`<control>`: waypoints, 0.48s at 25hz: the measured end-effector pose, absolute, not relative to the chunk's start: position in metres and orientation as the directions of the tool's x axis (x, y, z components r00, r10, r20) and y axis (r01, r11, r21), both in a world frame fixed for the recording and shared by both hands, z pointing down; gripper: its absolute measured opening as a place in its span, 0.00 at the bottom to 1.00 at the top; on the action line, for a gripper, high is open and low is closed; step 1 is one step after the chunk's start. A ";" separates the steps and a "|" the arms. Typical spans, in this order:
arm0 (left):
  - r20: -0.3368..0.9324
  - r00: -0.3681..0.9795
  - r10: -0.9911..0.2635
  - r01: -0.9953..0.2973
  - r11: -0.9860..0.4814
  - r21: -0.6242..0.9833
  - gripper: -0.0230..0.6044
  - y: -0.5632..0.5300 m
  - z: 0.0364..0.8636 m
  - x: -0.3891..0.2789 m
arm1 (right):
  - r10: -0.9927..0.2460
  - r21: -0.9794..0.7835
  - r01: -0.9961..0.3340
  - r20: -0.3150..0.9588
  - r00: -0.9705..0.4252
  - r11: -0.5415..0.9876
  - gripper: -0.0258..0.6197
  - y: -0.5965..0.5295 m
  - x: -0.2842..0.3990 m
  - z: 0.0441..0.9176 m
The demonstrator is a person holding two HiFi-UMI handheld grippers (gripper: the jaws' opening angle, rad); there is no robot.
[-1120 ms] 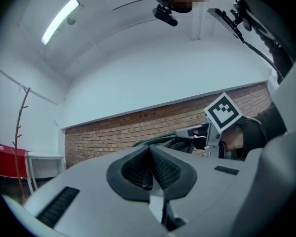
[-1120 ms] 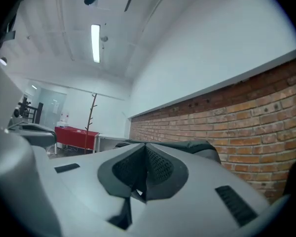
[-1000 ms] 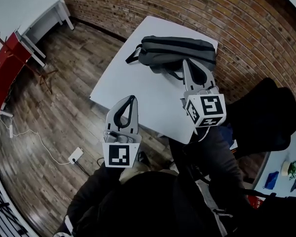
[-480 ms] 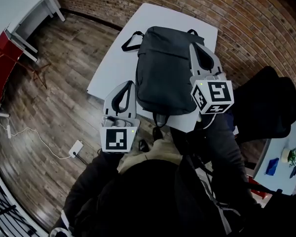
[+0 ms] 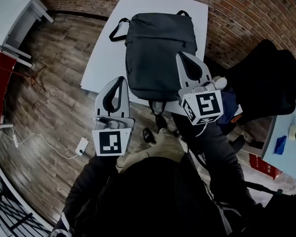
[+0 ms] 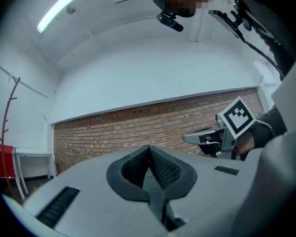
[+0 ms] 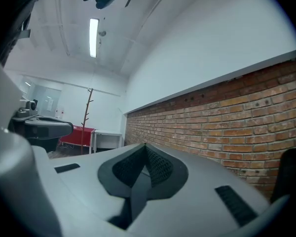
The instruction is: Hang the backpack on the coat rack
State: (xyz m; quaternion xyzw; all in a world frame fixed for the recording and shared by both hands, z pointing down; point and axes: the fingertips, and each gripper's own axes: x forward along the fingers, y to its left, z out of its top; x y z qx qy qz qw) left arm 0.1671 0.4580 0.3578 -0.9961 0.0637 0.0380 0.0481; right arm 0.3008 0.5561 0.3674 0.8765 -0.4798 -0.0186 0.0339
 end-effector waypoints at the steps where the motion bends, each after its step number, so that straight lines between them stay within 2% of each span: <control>1: -0.079 0.991 -0.111 -0.118 -0.988 -0.095 0.05 0.462 0.359 0.163 | -0.837 0.071 -0.835 0.003 0.547 -0.545 0.05 0.562 0.295 0.371; 12: -0.085 0.995 -0.056 -0.061 -0.996 -0.064 0.05 0.499 0.381 0.121 | -0.804 0.040 -0.806 0.052 0.592 -0.590 0.05 0.600 0.228 0.436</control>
